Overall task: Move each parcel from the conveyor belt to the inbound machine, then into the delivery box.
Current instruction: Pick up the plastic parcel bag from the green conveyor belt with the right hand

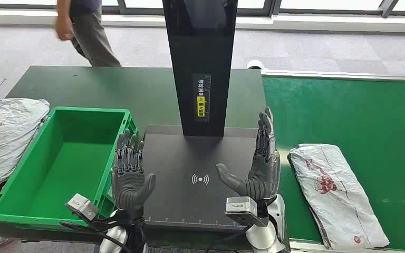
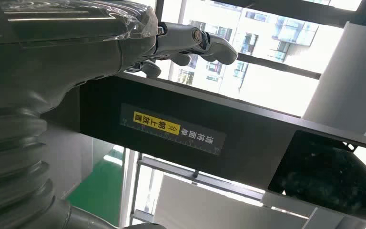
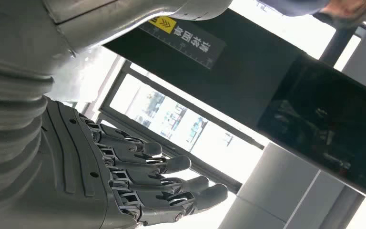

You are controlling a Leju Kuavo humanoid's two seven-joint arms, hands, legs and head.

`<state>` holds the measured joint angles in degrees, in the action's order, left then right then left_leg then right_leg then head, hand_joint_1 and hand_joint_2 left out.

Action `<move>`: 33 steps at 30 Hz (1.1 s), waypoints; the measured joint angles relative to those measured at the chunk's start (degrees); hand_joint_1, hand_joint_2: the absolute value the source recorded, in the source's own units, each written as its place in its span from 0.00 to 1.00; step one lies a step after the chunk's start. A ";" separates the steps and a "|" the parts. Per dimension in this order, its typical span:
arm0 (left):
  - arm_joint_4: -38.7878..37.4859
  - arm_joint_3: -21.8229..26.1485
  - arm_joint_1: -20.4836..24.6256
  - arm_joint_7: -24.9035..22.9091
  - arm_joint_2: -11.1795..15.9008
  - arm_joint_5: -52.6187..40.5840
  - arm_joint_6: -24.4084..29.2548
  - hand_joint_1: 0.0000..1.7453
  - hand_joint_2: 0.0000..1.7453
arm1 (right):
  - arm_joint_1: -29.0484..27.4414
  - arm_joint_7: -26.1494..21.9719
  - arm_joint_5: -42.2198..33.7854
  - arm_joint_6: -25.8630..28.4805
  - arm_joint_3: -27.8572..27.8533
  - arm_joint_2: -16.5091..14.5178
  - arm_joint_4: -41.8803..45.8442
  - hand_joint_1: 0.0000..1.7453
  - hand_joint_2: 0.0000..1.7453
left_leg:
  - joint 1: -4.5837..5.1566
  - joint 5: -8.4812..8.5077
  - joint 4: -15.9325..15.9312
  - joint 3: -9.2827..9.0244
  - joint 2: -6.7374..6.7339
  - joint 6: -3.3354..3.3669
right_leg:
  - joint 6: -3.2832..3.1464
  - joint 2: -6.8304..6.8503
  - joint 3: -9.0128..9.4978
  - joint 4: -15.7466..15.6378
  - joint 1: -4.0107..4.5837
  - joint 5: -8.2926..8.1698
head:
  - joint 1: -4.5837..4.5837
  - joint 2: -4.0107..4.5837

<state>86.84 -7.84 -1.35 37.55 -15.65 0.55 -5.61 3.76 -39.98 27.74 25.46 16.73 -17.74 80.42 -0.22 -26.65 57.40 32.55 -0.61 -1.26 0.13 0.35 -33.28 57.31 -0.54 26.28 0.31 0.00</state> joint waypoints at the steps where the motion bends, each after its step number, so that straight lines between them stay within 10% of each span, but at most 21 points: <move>1: 0.00 0.10 -0.02 0.00 -0.01 0.01 0.09 0.00 1.00 | 0.01 -0.04 0.03 -0.10 -0.01 0.00 -0.14 0.00 1.00 | 0.00 0.00 0.00 0.00 0.00 0.00 | 0.00 0.00 0.00 0.00 0.00 0.00 | 0.00 0.00; 18: 0.04 0.49 -0.13 0.00 -0.07 0.18 0.32 0.00 1.00 | 0.08 -0.13 0.17 -0.75 -0.29 -0.14 -1.48 0.00 1.00 | 0.00 0.00 0.00 0.01 0.02 0.00 | 0.00 0.01 0.01 0.00 0.00 0.00 | 0.00 0.00; 20: 0.04 0.49 -0.13 0.00 -0.07 0.18 0.32 0.13 1.00 | 0.08 -0.13 0.17 -0.76 -0.29 -0.14 -1.49 0.00 1.00 | 0.00 0.00 0.00 0.01 0.02 0.00 | 0.00 0.01 0.01 0.01 0.00 0.00 | 0.00 0.00; 23: 0.04 0.49 -0.13 0.00 -0.07 0.29 0.37 0.82 1.00 | 0.08 -0.13 0.22 -0.82 -0.31 -0.14 -1.50 0.62 1.00 | 0.00 0.00 0.00 0.01 0.02 0.00 | 0.00 0.01 0.01 0.01 0.00 0.00 | 0.00 0.00; 25: 0.04 0.49 -0.13 0.00 -0.07 0.44 0.47 1.00 1.00 | 0.08 -0.11 0.37 -0.96 -0.35 -0.14 -1.52 1.00 1.00 | 0.00 0.00 0.00 0.01 0.02 0.00 | 0.00 0.01 0.01 0.01 0.00 0.00 | 0.00 0.00; 27: 0.05 0.52 -0.13 0.00 -0.07 0.48 0.50 0.82 1.00 | 0.07 -0.11 0.54 -1.16 -0.40 -0.14 -1.59 0.82 1.00 | 0.00 0.00 0.00 0.01 0.01 0.00 | 0.00 0.00 0.01 0.01 0.00 0.00 | 0.00 0.00; 30: -0.05 0.56 -0.12 0.00 -0.08 0.42 0.37 0.09 1.00 | 0.07 -0.11 0.90 -1.27 -0.44 -0.14 -1.72 0.16 1.00 | 0.00 0.00 0.00 0.01 0.01 0.00 | 0.00 0.00 0.00 0.00 0.00 0.00 | 0.00 0.00; 33: -0.58 0.62 -0.04 0.00 -0.11 0.32 0.80 0.00 1.00 | 0.03 -0.11 1.42 -0.92 -0.47 -0.15 -1.74 0.00 1.00 | 0.00 0.00 0.00 0.01 0.01 0.00 | 0.00 -0.01 -0.01 0.00 0.00 0.00 | 0.00 0.00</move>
<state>86.26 -7.21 -1.40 37.55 -15.76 0.86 -4.80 3.79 -40.09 29.16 24.55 16.26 -17.89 78.68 -0.22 -26.64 57.40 32.55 -0.60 -1.26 0.13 0.34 -33.28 57.31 -0.55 26.28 0.31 0.00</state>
